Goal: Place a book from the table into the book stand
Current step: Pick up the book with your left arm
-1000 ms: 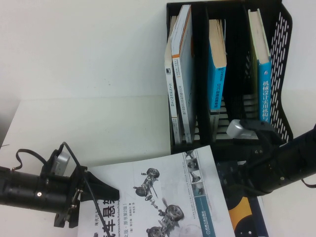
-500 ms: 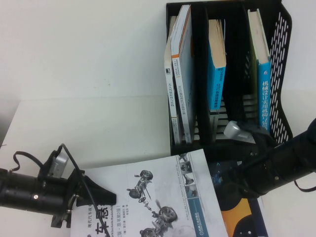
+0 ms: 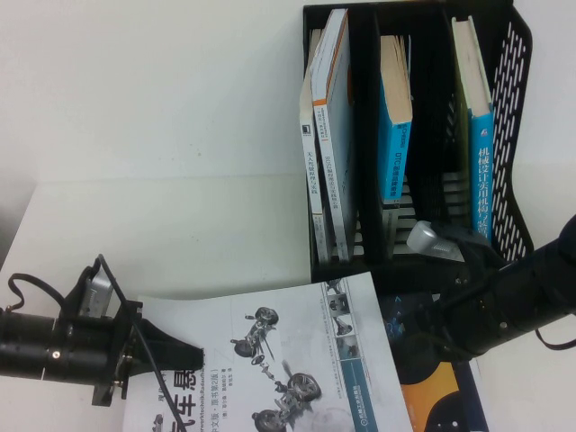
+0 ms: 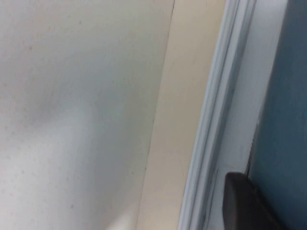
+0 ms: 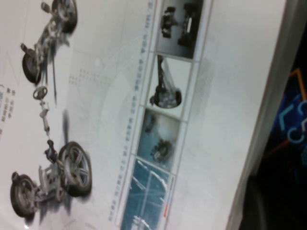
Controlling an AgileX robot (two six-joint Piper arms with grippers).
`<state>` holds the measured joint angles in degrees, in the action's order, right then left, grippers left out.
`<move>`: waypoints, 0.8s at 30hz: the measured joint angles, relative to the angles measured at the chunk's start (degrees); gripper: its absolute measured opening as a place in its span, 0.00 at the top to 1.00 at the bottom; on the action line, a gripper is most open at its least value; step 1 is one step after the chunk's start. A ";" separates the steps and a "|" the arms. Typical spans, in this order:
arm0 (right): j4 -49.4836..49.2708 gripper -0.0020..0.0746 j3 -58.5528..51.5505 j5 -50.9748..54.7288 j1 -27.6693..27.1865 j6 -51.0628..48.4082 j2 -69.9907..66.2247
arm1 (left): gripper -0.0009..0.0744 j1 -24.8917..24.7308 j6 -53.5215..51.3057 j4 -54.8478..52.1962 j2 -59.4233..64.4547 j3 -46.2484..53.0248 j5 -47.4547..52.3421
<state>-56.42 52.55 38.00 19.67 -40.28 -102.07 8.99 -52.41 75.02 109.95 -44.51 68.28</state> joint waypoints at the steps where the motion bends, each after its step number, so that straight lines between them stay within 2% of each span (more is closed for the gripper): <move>1: 0.00 0.97 0.00 0.00 0.00 0.00 0.00 | 0.77 0.00 0.00 0.00 0.00 0.00 0.00; 5: 0.03 0.97 0.00 0.00 0.00 0.00 0.00 | 0.78 0.00 0.00 0.00 0.00 0.00 0.00; 8: 0.12 0.97 0.00 0.00 0.00 0.00 0.00 | 0.83 0.00 0.00 0.33 0.00 0.00 0.24; 14: 0.35 0.97 0.00 -0.36 0.00 -0.02 0.00 | 0.83 0.04 0.28 0.70 0.00 0.00 0.30; 24: 2.36 0.97 0.22 -0.71 0.20 -0.02 0.25 | 0.83 0.04 12.12 -6.65 -0.52 -7.40 0.88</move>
<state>-54.05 52.76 37.29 19.87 -40.31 -101.82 9.02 -40.29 68.36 109.43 -51.91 69.15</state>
